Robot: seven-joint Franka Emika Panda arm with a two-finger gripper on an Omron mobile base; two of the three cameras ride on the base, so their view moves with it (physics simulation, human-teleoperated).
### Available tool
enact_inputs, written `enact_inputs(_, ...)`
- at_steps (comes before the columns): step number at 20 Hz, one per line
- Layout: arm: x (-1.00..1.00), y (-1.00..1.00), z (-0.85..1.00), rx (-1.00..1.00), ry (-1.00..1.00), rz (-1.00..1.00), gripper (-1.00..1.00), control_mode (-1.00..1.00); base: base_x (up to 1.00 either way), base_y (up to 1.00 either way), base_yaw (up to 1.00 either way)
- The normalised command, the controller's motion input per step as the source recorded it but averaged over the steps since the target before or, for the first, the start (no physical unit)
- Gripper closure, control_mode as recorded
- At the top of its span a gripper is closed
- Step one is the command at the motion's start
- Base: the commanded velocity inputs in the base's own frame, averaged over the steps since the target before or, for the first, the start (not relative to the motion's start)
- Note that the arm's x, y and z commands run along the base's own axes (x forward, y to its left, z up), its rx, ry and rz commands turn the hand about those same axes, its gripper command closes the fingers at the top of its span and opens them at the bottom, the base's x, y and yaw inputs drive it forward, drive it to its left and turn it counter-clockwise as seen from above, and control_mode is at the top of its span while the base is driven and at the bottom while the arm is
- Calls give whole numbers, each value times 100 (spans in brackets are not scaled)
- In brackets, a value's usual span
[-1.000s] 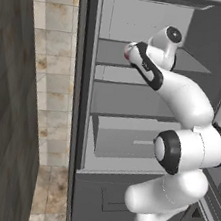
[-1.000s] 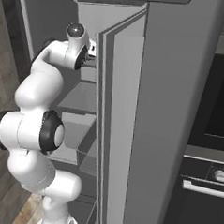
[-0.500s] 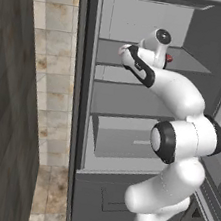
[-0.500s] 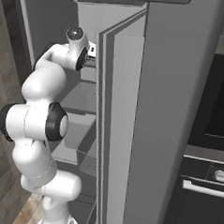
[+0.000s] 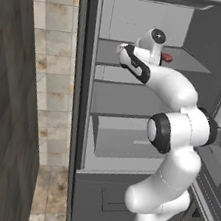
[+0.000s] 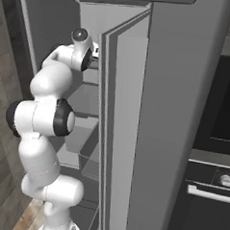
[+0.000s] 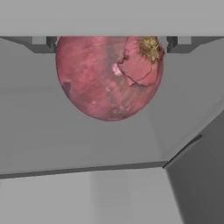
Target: Move the pork loin and onion from the top shelf to the second highest shelf to make space. Then, place the pitcher from the counter on the cleared top shelf.
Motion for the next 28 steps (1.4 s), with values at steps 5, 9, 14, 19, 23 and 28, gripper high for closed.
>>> enact_inputs(5,34,0,-1,0,0,0,-100,-100,0,0,0)
enact_inputs(9,30,1,-9,-1,0,0,100,-100,0,0,0)
enact_inputs(14,18,1,-11,-1,0,0,100,-100,0,0,0)
enact_inputs(19,1,0,-10,0,-5,0,100,-100,0,0,0)
enact_inputs(23,-65,0,-6,0,-13,0,100,-100,0,0,0)
enact_inputs(28,-100,0,0,0,-6,0,100,-100,0,0,0)
